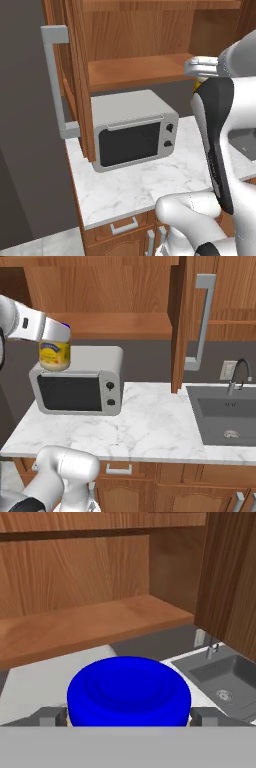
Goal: Move the condiment bottle and mayonnaise from the cabinet to the dining counter.
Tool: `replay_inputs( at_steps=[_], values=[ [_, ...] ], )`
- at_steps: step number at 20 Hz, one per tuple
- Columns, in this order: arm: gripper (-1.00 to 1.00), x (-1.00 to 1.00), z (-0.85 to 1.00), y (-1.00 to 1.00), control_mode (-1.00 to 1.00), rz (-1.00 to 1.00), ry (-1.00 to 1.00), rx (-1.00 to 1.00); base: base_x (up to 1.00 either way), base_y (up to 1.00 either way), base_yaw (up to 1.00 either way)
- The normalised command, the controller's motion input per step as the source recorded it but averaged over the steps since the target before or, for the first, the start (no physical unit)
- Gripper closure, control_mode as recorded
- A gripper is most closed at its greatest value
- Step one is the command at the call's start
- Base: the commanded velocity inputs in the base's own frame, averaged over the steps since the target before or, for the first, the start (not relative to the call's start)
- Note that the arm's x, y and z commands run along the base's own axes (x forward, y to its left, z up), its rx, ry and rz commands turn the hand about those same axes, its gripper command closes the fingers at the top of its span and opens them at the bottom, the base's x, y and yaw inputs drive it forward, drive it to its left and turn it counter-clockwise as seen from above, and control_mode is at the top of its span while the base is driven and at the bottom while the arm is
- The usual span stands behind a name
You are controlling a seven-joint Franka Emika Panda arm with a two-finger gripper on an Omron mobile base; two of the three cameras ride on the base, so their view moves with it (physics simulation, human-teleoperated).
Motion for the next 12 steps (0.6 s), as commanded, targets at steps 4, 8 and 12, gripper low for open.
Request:
replay_inputs(
  at_steps=[4, 8, 12],
  values=[
    [1.00, -0.28, -0.46, 0.03, -1.00, 0.00, 0.07, 0.00, 0.00, 0.00, 0.00],
    [1.00, -0.02, -0.43, 0.09, -1.00, 0.00, 0.13, -0.01, 0.00, 0.00, 0.00],
    [1.00, -0.02, -0.32, 0.00, -1.00, 0.00, 0.07, 0.00, 0.00, 0.00, 0.00]
  ],
)
